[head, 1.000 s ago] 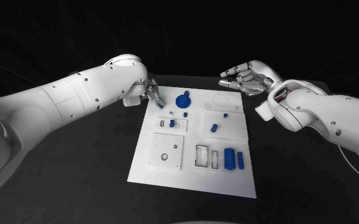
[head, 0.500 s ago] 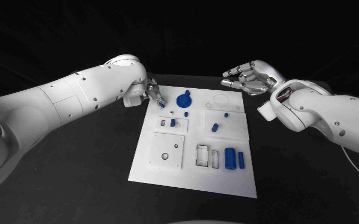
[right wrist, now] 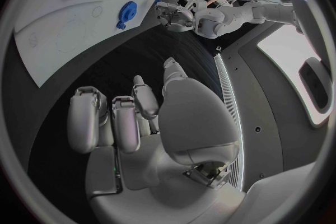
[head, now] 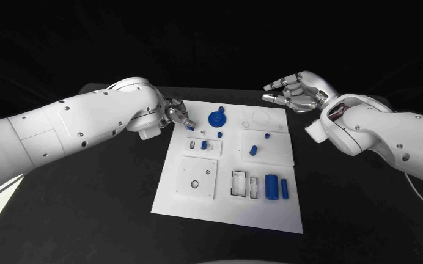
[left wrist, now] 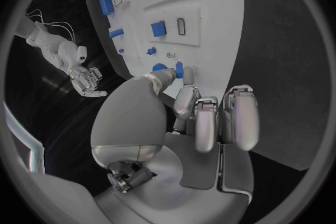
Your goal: Assemble the parts on the task board
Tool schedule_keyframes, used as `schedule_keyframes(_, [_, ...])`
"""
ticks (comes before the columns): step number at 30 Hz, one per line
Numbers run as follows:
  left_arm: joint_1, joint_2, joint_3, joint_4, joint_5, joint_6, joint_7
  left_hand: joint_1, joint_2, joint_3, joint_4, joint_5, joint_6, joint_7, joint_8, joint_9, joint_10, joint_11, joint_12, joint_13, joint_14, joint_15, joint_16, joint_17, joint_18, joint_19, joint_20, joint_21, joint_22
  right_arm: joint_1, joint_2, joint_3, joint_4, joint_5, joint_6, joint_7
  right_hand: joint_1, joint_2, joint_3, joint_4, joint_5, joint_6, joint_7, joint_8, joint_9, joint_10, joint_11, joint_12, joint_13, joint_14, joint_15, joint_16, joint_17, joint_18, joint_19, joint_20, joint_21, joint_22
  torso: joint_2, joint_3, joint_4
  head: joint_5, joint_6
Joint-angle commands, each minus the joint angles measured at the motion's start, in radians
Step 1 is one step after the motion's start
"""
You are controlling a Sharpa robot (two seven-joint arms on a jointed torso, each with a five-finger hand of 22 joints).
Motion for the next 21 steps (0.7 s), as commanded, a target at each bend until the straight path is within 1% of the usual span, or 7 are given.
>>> schedule_keyframes(1, [-0.013, -0.030, 0.000, 0.060, -0.051, -0.122, 0.061, -0.001, -0.009, 0.129, -0.126, 0.001, 0.010, -0.010, 0.007, 0.000, 0.009, -0.003, 0.006, 0.003, 0.106, 0.000, 0.003, 0.263, -0.015, 0.037, -0.002, 0.005, 0.091, -0.001, -0.001, 0.000, 0.002, -0.005, 0.011, 0.000, 0.000, 0.014, -0.007, -0.002, 0.007, 0.004, -0.004, 0.006, 0.002, -0.004, -0.001, -0.003, 0.000, 0.073, -0.003, -0.007, 0.135, 0.012, -0.001, -0.004, -0.004, -0.001, -0.001, -0.0010, 0.0038, -0.001, -0.001])
schedule_keyframes(2, [-0.018, -0.040, -0.001, 0.078, -0.064, -0.135, 0.064, -0.001, -0.011, 0.130, -0.127, 0.001, 0.011, -0.010, 0.007, 0.000, 0.011, -0.003, 0.008, 0.004, 0.106, 0.000, 0.003, 0.263, -0.015, 0.037, -0.002, 0.007, 0.093, -0.001, -0.001, 0.000, 0.002, -0.005, 0.011, 0.000, 0.000, 0.014, -0.007, -0.002, 0.007, 0.005, -0.004, 0.006, 0.002, -0.004, -0.001, -0.003, 0.000, 0.073, -0.003, -0.007, 0.135, 0.012, -0.001, -0.004, -0.004, -0.001, -0.001, -0.0011, 0.0045, 0.000, -0.001])
schedule_keyframes(4, [-0.028, -0.059, -0.001, 0.110, -0.087, -0.162, 0.065, -0.001, -0.013, 0.132, -0.129, 0.001, 0.013, -0.010, 0.007, -0.001, 0.013, -0.004, 0.011, 0.008, 0.106, -0.001, 0.003, 0.263, -0.016, 0.039, -0.002, 0.009, 0.096, -0.001, -0.001, 0.000, 0.002, -0.005, 0.011, 0.000, 0.000, 0.014, -0.007, -0.002, 0.007, 0.005, -0.004, 0.006, 0.002, -0.004, -0.002, -0.002, 0.000, 0.073, -0.003, -0.007, 0.135, 0.012, -0.001, -0.004, -0.003, 0.000, 0.000, -0.0010, 0.0035, 0.003, -0.001])
schedule_keyframes(7, [-0.042, -0.077, -0.001, 0.147, -0.106, -0.201, 0.051, -0.002, -0.016, 0.135, -0.130, 0.001, 0.017, -0.011, 0.008, -0.001, 0.017, -0.005, 0.014, 0.010, 0.106, -0.001, 0.003, 0.263, -0.016, 0.039, -0.003, 0.010, 0.098, -0.001, -0.001, 0.000, 0.002, -0.005, 0.012, 0.000, 0.000, 0.014, -0.007, -0.002, 0.007, 0.005, -0.004, 0.006, 0.002, -0.004, -0.002, -0.002, 0.000, 0.073, -0.003, -0.007, 0.135, 0.012, -0.001, -0.004, -0.003, 0.000, -0.001, -0.0010, 0.0028, 0.006, 0.000])
schedule_keyframes(10, [-0.053, -0.088, -0.001, 0.172, -0.117, -0.219, 0.030, -0.003, -0.017, 0.136, -0.131, 0.001, 0.018, -0.011, 0.008, -0.002, 0.018, -0.005, 0.016, 0.013, 0.106, -0.001, 0.003, 0.263, -0.016, 0.039, -0.003, 0.009, 0.097, -0.001, 0.000, 0.000, 0.001, -0.005, 0.012, 0.000, 0.000, 0.014, -0.008, -0.002, 0.008, 0.005, -0.004, 0.006, 0.002, -0.004, -0.002, -0.003, 0.000, 0.073, -0.003, -0.007, 0.135, 0.012, -0.001, -0.004, -0.004, -0.001, -0.001, -0.0022, 0.0037, 0.006, -0.001])
schedule_keyframes(15, [-0.066, -0.097, -0.002, 0.193, -0.133, -0.213, 0.002, -0.003, -0.018, 0.138, -0.131, 0.001, 0.019, -0.012, 0.009, -0.002, 0.020, -0.005, 0.017, 0.014, 0.106, -0.002, 0.003, 0.263, -0.016, 0.039, -0.004, 0.009, 0.097, -0.001, 0.001, 0.000, 0.000, -0.005, 0.013, 0.000, 0.000, 0.014, -0.008, -0.002, 0.008, 0.005, -0.004, 0.006, 0.002, -0.004, -0.002, -0.003, 0.000, 0.073, -0.003, -0.007, 0.135, 0.012, -0.001, -0.004, -0.004, -0.001, 0.001, -0.0014, 0.0009, 0.009, -0.001])
schedule_keyframes(21, [-0.072, -0.100, -0.002, 0.207, -0.150, -0.155, -0.037, -0.004, -0.020, 0.139, -0.132, 0.001, 0.022, -0.012, 0.009, -0.003, 0.023, -0.006, 0.020, 0.018, 0.106, -0.002, 0.003, 0.263, -0.017, 0.041, -0.004, 0.011, 0.100, -0.002, 0.002, 0.000, -0.001, -0.005, 0.013, 0.001, 0.000, 0.014, -0.008, -0.002, 0.008, 0.005, -0.004, 0.007, 0.002, -0.004, -0.002, -0.002, 0.000, 0.073, -0.003, -0.006, 0.135, 0.012, -0.001, -0.004, -0.004, -0.001, 0.001, -0.0012, -0.0005, 0.010, -0.004])
